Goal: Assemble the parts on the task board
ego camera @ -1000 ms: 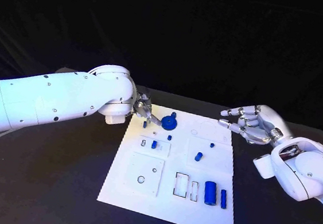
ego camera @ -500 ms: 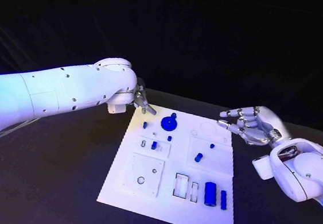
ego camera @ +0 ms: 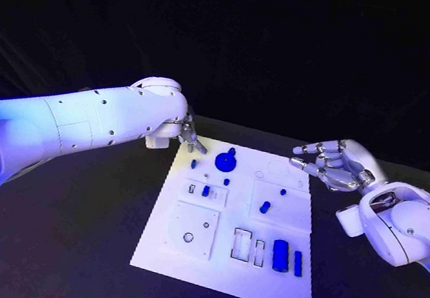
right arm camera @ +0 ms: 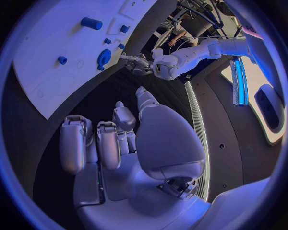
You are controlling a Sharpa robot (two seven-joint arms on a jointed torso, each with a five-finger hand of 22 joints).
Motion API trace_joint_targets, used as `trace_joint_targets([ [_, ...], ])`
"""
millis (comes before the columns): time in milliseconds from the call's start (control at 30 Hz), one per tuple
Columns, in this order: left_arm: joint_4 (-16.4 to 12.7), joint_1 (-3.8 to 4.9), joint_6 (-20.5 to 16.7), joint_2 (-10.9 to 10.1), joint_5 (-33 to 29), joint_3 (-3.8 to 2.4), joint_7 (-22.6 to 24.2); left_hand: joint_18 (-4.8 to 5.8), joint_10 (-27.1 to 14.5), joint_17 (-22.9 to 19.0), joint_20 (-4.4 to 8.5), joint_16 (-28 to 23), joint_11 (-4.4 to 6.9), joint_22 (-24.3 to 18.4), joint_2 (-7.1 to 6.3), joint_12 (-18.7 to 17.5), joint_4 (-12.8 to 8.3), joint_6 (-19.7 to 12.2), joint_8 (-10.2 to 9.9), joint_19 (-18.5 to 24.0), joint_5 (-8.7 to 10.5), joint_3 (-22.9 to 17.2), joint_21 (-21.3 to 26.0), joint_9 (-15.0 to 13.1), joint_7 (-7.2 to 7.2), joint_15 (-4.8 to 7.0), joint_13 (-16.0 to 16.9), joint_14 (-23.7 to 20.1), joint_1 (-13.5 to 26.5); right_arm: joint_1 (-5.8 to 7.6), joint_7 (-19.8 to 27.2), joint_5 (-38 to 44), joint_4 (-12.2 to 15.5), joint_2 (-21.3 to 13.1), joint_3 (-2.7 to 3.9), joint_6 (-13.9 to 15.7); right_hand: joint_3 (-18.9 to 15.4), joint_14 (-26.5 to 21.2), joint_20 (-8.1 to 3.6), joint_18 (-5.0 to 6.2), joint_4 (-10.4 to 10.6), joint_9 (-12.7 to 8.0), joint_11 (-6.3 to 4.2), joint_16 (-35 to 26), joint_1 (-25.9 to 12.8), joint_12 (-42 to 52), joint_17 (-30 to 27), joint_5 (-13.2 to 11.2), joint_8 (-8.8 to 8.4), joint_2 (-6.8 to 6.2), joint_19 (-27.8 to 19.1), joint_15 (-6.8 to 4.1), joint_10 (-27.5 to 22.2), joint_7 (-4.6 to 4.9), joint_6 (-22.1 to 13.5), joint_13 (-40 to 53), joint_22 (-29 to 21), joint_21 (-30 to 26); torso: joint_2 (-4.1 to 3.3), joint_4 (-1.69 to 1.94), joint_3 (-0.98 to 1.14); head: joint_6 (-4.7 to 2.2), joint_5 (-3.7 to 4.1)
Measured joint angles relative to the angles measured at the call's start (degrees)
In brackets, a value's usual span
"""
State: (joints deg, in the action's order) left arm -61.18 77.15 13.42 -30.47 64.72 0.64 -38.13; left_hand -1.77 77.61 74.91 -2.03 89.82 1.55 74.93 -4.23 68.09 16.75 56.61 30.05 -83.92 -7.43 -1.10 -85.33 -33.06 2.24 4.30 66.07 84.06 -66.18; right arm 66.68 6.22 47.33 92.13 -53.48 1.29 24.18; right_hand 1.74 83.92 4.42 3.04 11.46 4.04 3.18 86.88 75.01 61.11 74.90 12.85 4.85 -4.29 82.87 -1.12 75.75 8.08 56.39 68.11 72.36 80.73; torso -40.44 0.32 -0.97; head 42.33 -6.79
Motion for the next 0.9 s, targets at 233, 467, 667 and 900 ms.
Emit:
trace_joint_targets([
  [233,-0.04,-0.05,1.42,0.26,-0.18,0.04,0.23,-0.01,0.43,0.0,0.13,0.0,0.01,0.0,0.3,0.26,0.01,0.21,0.33,-0.13,0.0,0.33,-0.33,-0.15,-0.21,0.2,0.35,-0.2,0.31,-0.03,-0.03,0.01,-0.09,0.08,0.0,-0.03,0.0,0.0,0.0,0.0,0.0,0.0,0.0,0.0,0.0,0.0,0.04,0.0,0.0,0.0,0.0,0.0,0.0,0.0,0.0,0.0,0.0,0.0,0.08,0.01,0.07,0.1,-0.08],
  [467,-0.05,-0.09,3.56,0.28,-0.48,0.06,0.2,-0.01,0.61,0.0,0.21,0.0,0.2,-0.01,0.3,0.69,0.01,0.21,0.66,-0.22,0.0,0.33,-0.55,-0.27,-0.21,0.41,0.67,0.0,0.3,-0.06,-0.05,0.03,-0.15,0.13,0.0,-0.06,-0.02,0.0,0.0,0.0,0.02,0.0,0.0,0.0,0.0,0.0,0.04,0.0,0.0,0.0,0.0,0.0,0.0,0.0,0.0,0.0,0.0,0.0,0.12,0.01,0.1,0.07,-0.14],
  [667,-0.05,-0.19,5.25,0.28,-0.66,0.09,0.03,-0.01,0.61,0.0,0.21,0.0,0.2,-0.01,0.61,0.69,-0.15,0.21,0.66,-0.22,0.0,0.49,-0.54,-0.29,-0.21,0.4,0.67,0.0,0.0,-0.06,-0.07,0.03,-0.17,0.15,0.0,-0.09,-0.16,0.0,0.0,0.01,0.16,0.0,0.0,0.0,0.0,0.0,0.04,0.0,0.0,0.0,0.0,0.0,0.0,0.0,0.0,0.0,0.0,0.0,0.12,0.01,0.11,0.05,-0.25],
  [900,-0.01,-0.28,6.39,0.34,-0.8,0.11,-0.14,-0.02,0.81,0.04,0.41,0.0,0.4,-0.01,0.85,0.69,-0.15,0.2,0.89,-0.01,0.0,0.49,-0.54,-0.4,-0.21,0.4,0.66,0.0,-0.25,-0.09,-0.07,0.03,-0.19,0.17,0.0,-0.12,-0.16,0.0,0.0,0.0,0.16,0.0,0.0,0.0,0.0,0.0,0.03,0.0,0.0,0.0,0.0,0.0,0.0,0.0,0.0,0.0,0.0,0.0,0.09,0.02,0.11,0.05,-0.32],
])
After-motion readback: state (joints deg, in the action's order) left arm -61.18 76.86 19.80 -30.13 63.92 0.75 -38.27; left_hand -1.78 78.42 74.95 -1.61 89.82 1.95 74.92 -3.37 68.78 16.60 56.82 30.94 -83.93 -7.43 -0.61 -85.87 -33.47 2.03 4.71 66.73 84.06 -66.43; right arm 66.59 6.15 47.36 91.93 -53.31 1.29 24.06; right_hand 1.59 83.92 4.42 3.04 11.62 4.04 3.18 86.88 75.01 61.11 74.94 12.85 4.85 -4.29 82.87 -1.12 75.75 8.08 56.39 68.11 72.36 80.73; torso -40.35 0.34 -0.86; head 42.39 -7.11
